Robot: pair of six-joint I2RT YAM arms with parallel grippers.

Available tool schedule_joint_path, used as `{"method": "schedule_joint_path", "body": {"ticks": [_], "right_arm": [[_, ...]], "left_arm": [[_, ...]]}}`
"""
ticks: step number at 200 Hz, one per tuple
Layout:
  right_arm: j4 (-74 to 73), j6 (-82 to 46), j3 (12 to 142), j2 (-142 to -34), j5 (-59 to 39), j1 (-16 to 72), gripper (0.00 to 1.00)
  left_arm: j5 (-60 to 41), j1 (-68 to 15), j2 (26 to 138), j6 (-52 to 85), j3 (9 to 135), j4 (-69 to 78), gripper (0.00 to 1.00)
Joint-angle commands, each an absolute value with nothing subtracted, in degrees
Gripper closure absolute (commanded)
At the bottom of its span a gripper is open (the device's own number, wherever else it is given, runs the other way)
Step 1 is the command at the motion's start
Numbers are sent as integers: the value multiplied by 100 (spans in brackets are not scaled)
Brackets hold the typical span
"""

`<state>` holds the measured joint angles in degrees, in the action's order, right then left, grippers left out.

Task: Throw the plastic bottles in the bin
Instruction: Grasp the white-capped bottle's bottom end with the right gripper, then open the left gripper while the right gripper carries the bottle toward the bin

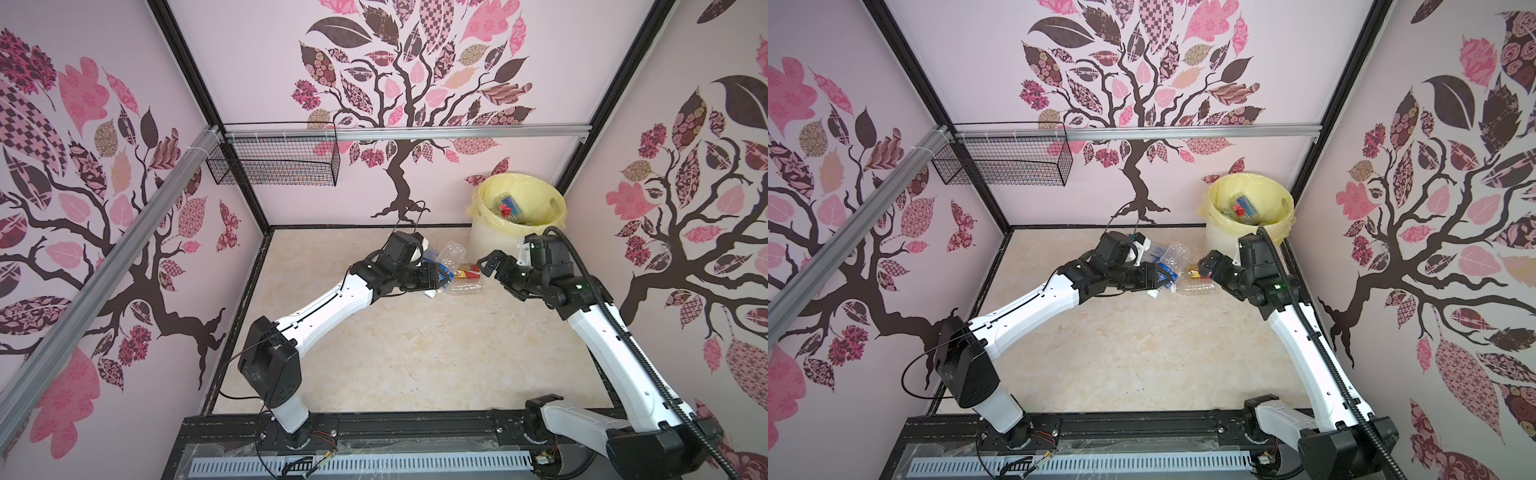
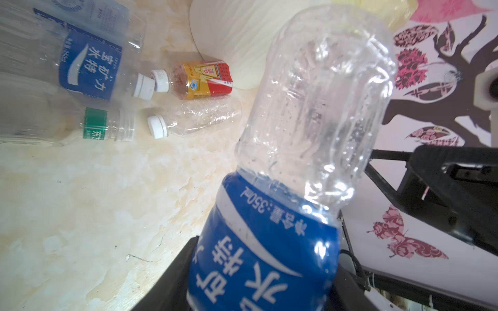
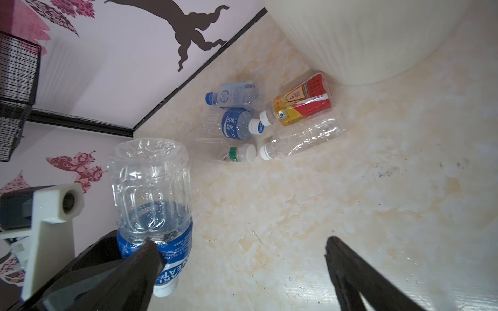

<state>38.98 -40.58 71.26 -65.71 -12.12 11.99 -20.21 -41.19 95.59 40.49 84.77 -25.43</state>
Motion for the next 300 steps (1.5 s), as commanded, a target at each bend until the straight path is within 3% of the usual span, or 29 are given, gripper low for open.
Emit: {"method": "schedule_joint_path", "body": {"ticks": [1, 149, 186, 221, 270, 300], "right_arm": [[3611, -4438, 7453, -6763, -1703, 1265, 2], [2577, -4856, 7760, -7814, -2013, 1845, 8], [2481, -4877, 7745, -7912, -2040, 1907, 15], [2448, -4887, 7777, -7934, -2017, 1907, 28], [2402, -4868, 7821, -7954, -2004, 1907, 43], [2356, -4878, 7806, -7961, -2008, 1907, 47]], "left_arm": [[-2250, -4129, 9404, 4378, 8396, -2245, 50], [-2684, -4131, 9562, 4917, 8803, -2050, 49], [-2790, -4140, 9597, 4978, 8885, -2015, 48], [-2839, -4140, 9578, 5001, 8879, -2013, 46], [-2818, -4141, 9449, 5019, 8899, -2052, 39], [-2776, -4144, 9369, 4992, 8861, -2109, 34]]}}
